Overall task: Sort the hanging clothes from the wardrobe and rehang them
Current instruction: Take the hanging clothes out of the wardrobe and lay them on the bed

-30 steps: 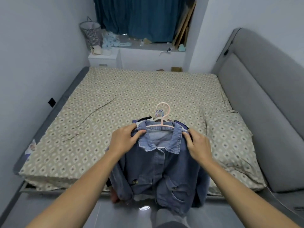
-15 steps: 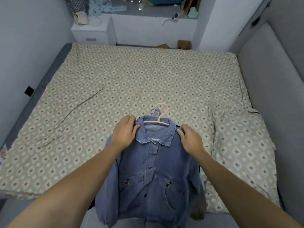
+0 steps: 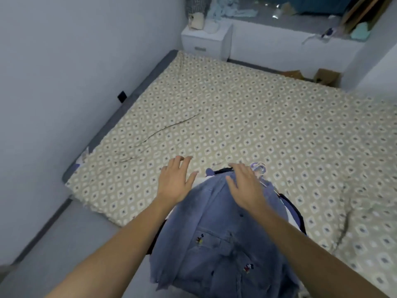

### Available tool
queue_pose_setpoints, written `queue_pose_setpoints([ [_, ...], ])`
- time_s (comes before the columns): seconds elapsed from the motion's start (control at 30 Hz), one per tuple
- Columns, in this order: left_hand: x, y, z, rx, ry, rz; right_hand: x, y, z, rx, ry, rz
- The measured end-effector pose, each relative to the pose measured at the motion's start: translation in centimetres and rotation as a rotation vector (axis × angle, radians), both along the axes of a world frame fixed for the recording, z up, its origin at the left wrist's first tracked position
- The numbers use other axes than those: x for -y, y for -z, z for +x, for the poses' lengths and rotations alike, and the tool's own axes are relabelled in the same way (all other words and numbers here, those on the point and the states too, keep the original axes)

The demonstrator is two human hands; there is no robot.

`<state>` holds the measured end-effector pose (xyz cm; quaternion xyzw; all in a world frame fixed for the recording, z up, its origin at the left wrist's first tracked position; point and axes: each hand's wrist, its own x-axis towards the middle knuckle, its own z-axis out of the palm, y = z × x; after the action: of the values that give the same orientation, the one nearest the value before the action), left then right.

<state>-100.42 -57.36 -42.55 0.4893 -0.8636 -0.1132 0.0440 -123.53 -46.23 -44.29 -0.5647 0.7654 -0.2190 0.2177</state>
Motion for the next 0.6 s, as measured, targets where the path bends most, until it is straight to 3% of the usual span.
queue_pose_setpoints([
  [0.17, -1.4, -4.8, 12.5, 0.013, -0.254, -0.113, 6.2, -4.8, 10.9, -0.013, -0.276, -0.139],
  [0.33, -7.5, -9.2, 25.3, 0.04, -0.491, -0.227, 7.3, -8.9, 23.6, -0.03, -0.544, -0.242],
  [0.6, -30.7, -15.3, 45.8, 0.181, -1.065, -0.305, -2.1, -14.7, 48.7, -0.003, -1.09, -0.388],
])
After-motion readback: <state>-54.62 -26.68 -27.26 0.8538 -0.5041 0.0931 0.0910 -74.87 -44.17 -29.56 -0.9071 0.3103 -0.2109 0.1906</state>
